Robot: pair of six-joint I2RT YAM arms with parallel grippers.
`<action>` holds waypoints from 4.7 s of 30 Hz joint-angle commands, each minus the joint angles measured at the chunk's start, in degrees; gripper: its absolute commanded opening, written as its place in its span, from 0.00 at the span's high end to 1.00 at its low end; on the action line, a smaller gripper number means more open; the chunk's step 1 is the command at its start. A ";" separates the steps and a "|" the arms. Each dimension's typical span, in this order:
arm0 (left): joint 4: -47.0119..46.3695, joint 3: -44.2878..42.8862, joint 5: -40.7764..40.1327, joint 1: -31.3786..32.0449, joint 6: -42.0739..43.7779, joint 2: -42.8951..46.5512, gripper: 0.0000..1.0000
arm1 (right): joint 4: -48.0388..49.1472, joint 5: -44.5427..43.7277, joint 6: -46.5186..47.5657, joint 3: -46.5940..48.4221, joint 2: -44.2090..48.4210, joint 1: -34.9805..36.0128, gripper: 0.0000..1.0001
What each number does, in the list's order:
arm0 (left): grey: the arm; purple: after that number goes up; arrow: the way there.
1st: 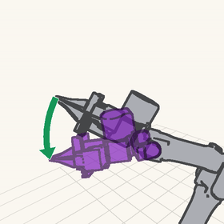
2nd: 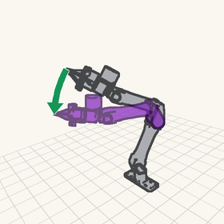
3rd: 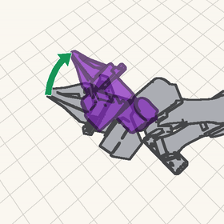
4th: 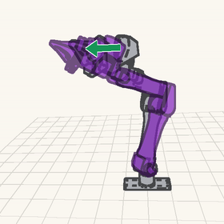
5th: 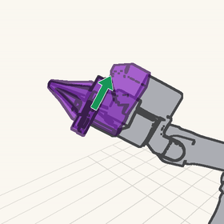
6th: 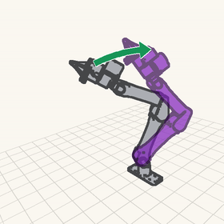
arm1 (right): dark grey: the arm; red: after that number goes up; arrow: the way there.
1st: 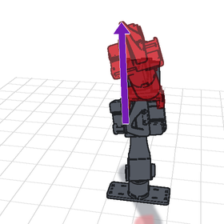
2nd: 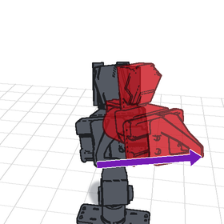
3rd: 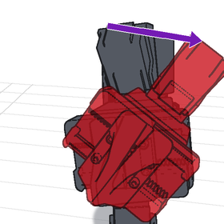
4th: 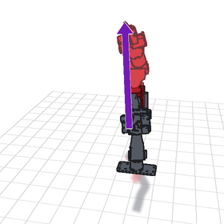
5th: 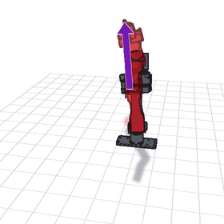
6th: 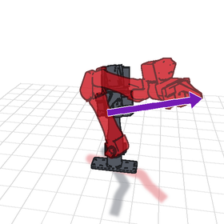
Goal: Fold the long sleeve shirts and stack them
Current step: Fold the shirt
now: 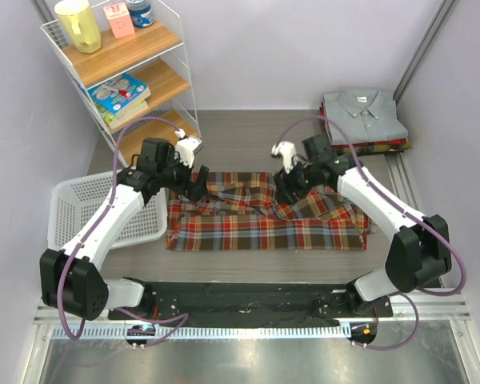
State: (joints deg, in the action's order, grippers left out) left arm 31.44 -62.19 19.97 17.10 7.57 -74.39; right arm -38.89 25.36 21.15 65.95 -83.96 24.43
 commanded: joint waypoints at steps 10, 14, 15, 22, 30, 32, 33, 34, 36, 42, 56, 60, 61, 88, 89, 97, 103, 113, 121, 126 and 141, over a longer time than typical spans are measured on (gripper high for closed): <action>-1.56 -0.21 -0.10 -0.49 -2.30 0.91 0.00 | 4.08 11.19 -15.95 15.96 -23.08 -8.25 0.41; -1.73 0.40 -0.46 -0.49 -2.65 1.18 0.00 | 5.32 11.02 -17.98 16.05 -26.33 -8.25 0.40; -2.00 0.67 -0.63 -0.49 -2.91 1.26 0.00 | 5.76 11.28 -18.68 15.79 -26.77 -8.25 0.40; -3.49 1.46 -0.72 -0.40 -3.71 1.35 0.00 | 9.18 14.01 -22.28 15.61 -28.88 -8.17 0.41; -4.81 0.85 -0.81 -0.40 -4.06 1.27 0.00 | 9.45 15.06 -24.57 18.77 -33.20 -8.17 0.56; -4.99 0.76 -0.81 -0.40 -4.23 1.35 0.00 | 9.80 15.94 -25.27 18.51 -32.76 -8.08 0.72; -5.07 0.85 -0.72 -0.49 -4.41 1.44 0.00 | 10.15 16.12 -25.36 18.25 -32.23 -7.90 0.77; -5.34 0.93 -0.72 -0.40 -4.50 1.44 0.00 | 10.50 16.21 -25.10 17.98 -31.18 -7.03 0.81; -5.69 1.20 -0.63 -0.40 -4.58 1.53 0.00 | 11.11 16.29 -24.66 16.84 -29.86 -5.80 0.93; -5.51 1.29 -0.98 -0.40 -4.50 2.05 0.00 | 13.49 17.44 -24.84 13.94 -25.55 -0.26 0.99; -6.04 1.64 -1.24 -0.49 -4.24 3.29 0.00 | 12.35 8.48 -28.08 9.02 -21.50 -5.79 0.39; -6.30 1.73 -1.68 -0.49 -3.80 3.11 0.00 | 12.26 6.54 -29.23 10.42 -23.79 -7.20 0.35; -6.39 1.73 -1.69 -0.58 -3.97 2.94 0.00 | 12.35 6.71 -29.58 10.77 -25.27 -7.20 0.32; -6.31 2.34 -1.24 -1.46 -4.32 3.02 0.00 | 23.43 24.72 -36.18 10.34 -28.45 0.34 0.73; -6.04 2.17 -1.16 -1.46 -4.23 3.11 0.00 | 23.08 25.17 -35.48 9.99 -28.71 1.58 0.76; -4.02 1.81 -1.68 -1.90 -2.30 3.11 0.00 | 18.69 27.54 -30.12 9.28 -26.17 8.53 0.62; 1.42 -0.91 0.60 -1.90 4.29 -1.19 0.00 | 6.24 24.48 -19.51 11.21 -18.70 8.19 0.43; 9.33 -10.66 0.61 5.47 14.47 -14.80 0.07 | -9.26 12.36 -9.30 5.34 -11.14 -11.40 0.51; 13.82 -23.49 -5.71 7.86 13.78 -31.16 0.00 | -12.87 -0.22 -2.78 -1.61 -6.30 -28.11 0.50; 13.38 -25.87 -12.31 9.18 15.89 -37.74 0.00 | -10.15 -6.20 -3.83 -3.99 -7.70 -28.99 0.50; 17.24 -5.31 -14.00 16.19 14.85 -33.10 0.00 | -4.61 -15.34 -1.82 3.29 -25.10 -28.20 0.50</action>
State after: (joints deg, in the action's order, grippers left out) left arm 42.63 -73.93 4.91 28.64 23.94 -109.36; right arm -48.51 15.81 16.05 66.35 -103.88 -4.19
